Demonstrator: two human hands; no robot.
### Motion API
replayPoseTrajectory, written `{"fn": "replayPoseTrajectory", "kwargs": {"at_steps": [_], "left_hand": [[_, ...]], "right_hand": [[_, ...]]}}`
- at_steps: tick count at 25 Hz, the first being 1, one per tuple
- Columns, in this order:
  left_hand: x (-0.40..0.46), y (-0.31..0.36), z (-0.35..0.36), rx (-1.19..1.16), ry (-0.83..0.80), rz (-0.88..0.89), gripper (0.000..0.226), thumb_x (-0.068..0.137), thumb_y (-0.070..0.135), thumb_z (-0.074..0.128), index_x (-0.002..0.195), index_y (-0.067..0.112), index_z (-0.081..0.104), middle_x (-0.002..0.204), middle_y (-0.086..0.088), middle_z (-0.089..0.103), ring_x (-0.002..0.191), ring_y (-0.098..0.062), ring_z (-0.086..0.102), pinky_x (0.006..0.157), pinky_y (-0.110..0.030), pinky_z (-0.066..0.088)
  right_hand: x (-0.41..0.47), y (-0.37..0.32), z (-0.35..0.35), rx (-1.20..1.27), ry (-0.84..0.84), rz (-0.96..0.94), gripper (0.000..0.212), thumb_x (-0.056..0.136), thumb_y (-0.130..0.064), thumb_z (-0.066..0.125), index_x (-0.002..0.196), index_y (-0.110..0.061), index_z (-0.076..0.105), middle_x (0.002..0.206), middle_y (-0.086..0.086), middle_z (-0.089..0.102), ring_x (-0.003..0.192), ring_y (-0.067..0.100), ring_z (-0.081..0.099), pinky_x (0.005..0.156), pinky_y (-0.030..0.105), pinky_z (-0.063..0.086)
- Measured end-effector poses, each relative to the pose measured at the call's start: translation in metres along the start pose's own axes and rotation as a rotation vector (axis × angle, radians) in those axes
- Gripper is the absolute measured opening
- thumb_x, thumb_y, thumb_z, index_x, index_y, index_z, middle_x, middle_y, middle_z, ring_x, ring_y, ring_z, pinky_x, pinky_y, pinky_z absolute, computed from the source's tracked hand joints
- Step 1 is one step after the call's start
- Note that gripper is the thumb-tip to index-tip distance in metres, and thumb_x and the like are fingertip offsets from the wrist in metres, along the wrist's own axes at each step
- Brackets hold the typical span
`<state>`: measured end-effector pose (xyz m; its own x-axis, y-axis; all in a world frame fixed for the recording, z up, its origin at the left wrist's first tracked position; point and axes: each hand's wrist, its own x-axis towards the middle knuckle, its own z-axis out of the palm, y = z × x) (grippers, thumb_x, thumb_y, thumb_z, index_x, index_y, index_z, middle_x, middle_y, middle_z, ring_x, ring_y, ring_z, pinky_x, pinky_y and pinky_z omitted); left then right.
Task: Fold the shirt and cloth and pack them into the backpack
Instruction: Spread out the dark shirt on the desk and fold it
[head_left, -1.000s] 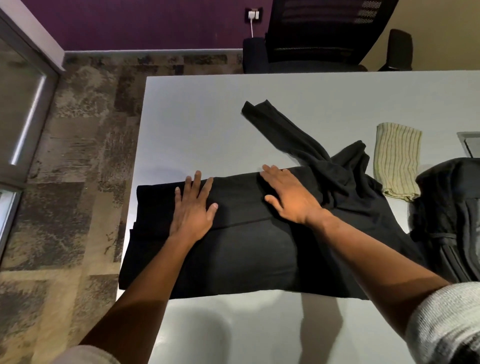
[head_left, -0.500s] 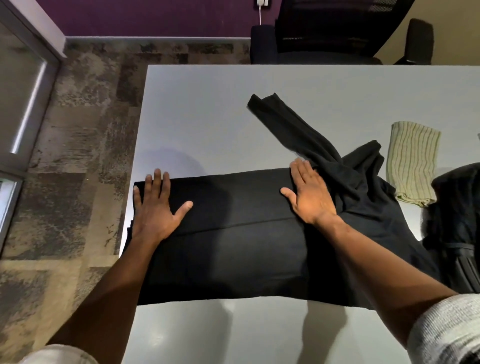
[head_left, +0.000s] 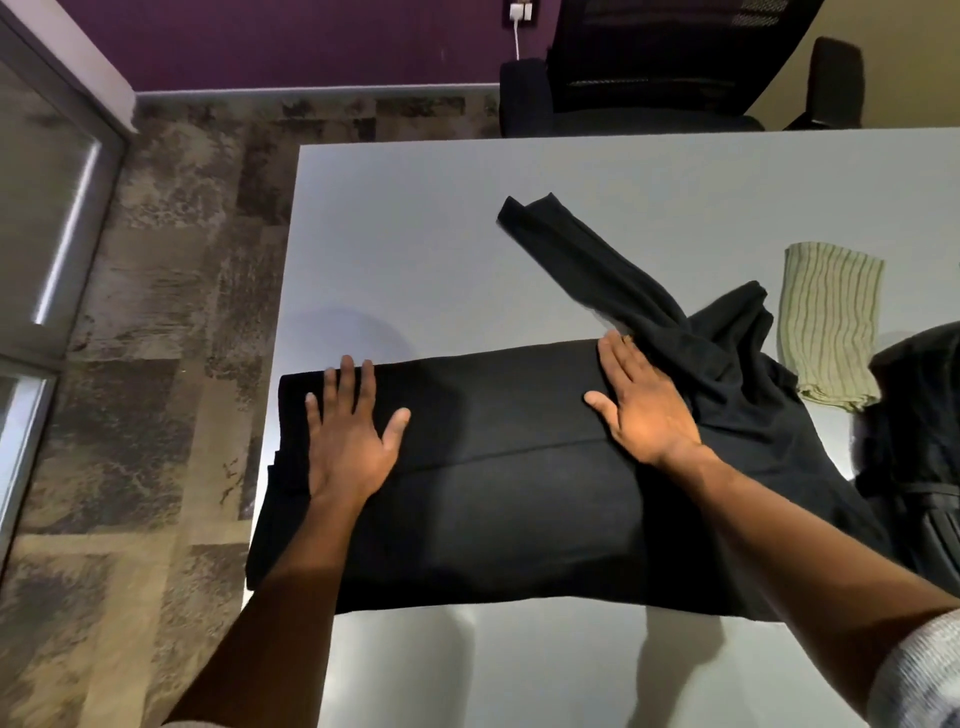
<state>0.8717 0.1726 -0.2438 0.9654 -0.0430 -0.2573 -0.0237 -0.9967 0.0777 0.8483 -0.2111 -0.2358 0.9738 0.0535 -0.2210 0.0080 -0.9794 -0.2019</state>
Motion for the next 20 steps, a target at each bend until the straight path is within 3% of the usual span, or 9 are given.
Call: {"fn": "replayPoseTrajectory", "kwargs": {"at_steps": [3, 6, 9, 14, 20], "left_hand": [[-0.007, -0.027, -0.015, -0.073, 0.002, -0.022, 0.08, 0.096, 0.063, 0.002, 0.16, 0.015, -0.005, 0.168, -0.008, -0.01, 0.154, -0.023, -0.013, 0.125, -0.052, 0.002], [-0.035, 0.011, -0.014, -0.116, 0.08, 0.048, 0.074, 0.101, 0.056, 0.012, 0.16, 0.014, -0.002, 0.168, -0.007, -0.007, 0.155, -0.025, -0.008, 0.125, -0.051, -0.002], [-0.07, 0.034, 0.01, -0.05, 0.052, 0.146, 0.075, 0.099, 0.059, 0.018, 0.161, 0.019, 0.004, 0.168, -0.006, -0.003, 0.155, -0.026, -0.005, 0.125, -0.052, 0.002], [-0.074, -0.019, 0.019, -0.017, 0.06, 0.066, 0.081, 0.097, 0.065, 0.019, 0.161, 0.018, 0.005, 0.168, -0.007, -0.001, 0.155, -0.025, -0.004, 0.125, -0.049, 0.007], [-0.082, -0.052, 0.014, -0.007, 0.078, -0.01, 0.085, 0.097, 0.067, 0.011, 0.16, 0.01, 0.009, 0.168, -0.011, 0.004, 0.155, -0.028, 0.0, 0.125, -0.052, 0.007]], "right_hand": [[-0.007, -0.015, -0.009, 0.001, 0.033, -0.013, 0.085, 0.096, -0.068, 0.011, 0.159, -0.012, 0.015, 0.167, 0.007, 0.011, 0.155, 0.022, 0.006, 0.124, 0.037, 0.006], [-0.024, -0.082, 0.007, 0.064, 0.079, -0.092, 0.076, 0.1, -0.056, 0.029, 0.158, -0.009, 0.021, 0.166, 0.011, 0.014, 0.154, 0.027, 0.01, 0.125, 0.042, 0.006], [-0.051, -0.132, 0.04, 0.062, 0.055, -0.133, 0.072, 0.102, -0.054, 0.03, 0.159, -0.011, 0.019, 0.167, 0.006, 0.012, 0.155, 0.024, 0.008, 0.125, 0.043, 0.006], [-0.061, -0.105, 0.049, -0.015, 0.096, -0.022, 0.07, 0.1, -0.053, 0.033, 0.158, -0.013, 0.025, 0.166, 0.005, 0.018, 0.154, 0.023, 0.012, 0.125, 0.045, 0.011], [-0.072, -0.086, 0.039, -0.008, 0.084, 0.115, 0.075, 0.1, -0.057, 0.021, 0.159, -0.011, 0.016, 0.167, 0.007, 0.011, 0.155, 0.025, 0.007, 0.125, 0.044, 0.006]]}}
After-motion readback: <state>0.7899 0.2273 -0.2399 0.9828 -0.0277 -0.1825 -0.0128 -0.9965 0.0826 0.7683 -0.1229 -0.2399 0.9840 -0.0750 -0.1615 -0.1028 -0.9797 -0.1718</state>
